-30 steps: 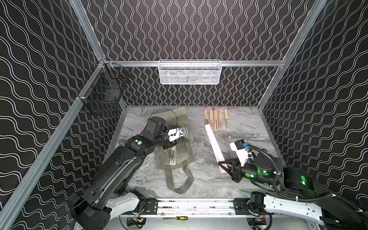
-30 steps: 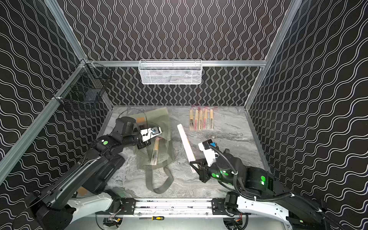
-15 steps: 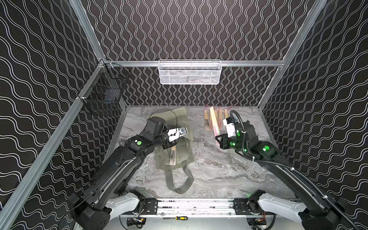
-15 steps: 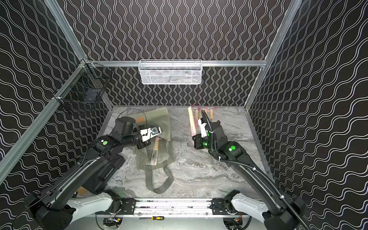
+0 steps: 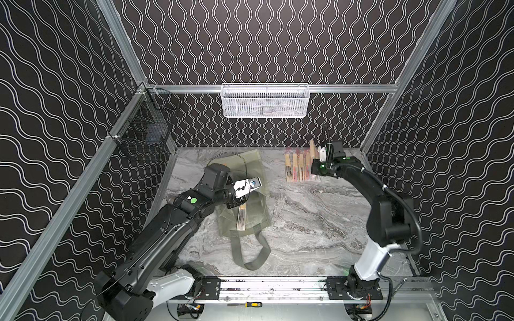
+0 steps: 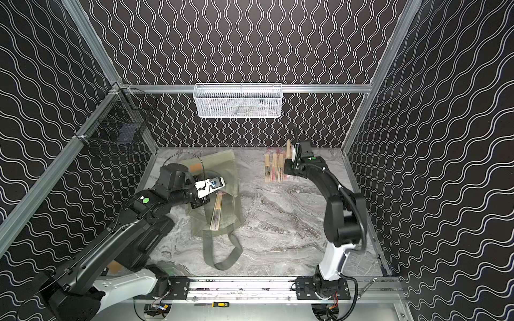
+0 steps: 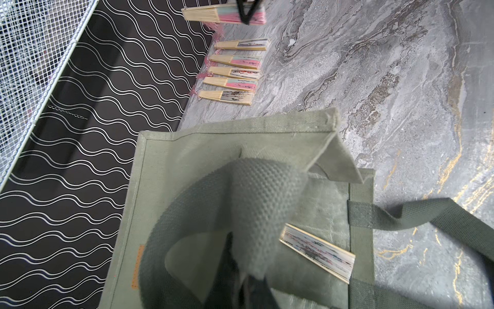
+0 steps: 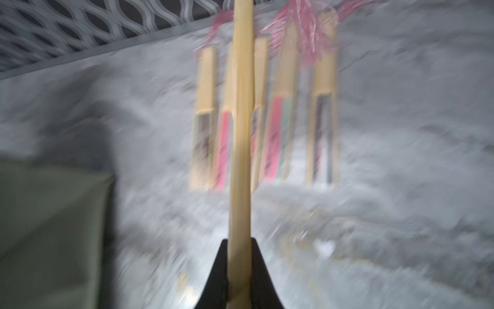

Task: Take out the folding fans from the tote bags
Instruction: Place the folding fan at the center of the board.

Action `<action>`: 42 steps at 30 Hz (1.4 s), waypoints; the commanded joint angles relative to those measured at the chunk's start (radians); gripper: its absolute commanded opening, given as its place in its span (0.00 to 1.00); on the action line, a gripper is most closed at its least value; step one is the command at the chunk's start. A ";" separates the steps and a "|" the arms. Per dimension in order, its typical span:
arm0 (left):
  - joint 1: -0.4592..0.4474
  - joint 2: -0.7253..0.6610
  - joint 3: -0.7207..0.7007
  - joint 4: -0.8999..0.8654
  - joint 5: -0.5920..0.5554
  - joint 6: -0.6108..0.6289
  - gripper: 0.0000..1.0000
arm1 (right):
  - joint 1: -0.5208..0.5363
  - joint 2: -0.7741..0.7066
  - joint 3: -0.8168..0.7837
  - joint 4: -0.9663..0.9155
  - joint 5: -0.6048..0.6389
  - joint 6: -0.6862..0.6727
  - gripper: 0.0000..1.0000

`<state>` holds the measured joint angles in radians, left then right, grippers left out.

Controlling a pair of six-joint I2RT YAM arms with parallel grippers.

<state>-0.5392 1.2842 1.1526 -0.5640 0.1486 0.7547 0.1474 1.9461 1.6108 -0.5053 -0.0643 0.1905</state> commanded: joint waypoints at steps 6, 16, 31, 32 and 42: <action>0.002 -0.025 -0.014 0.064 0.021 -0.015 0.00 | -0.107 0.313 0.364 -0.224 0.120 -0.067 0.00; 0.002 -0.023 -0.013 0.061 0.023 -0.013 0.00 | -0.198 0.384 0.397 -0.195 0.119 -0.138 0.02; 0.004 -0.018 -0.017 0.064 0.024 -0.015 0.00 | -0.199 0.382 0.287 -0.133 -0.155 -0.252 0.04; 0.004 -0.017 -0.015 0.061 0.023 -0.012 0.00 | -0.199 0.387 0.288 -0.137 -0.169 -0.261 0.04; 0.005 -0.015 -0.021 0.064 0.022 -0.010 0.00 | -0.201 0.403 0.306 -0.148 -0.194 -0.265 0.07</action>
<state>-0.5350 1.2663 1.1343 -0.5476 0.1585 0.7551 -0.0528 2.3417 1.9079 -0.6418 -0.2359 -0.0639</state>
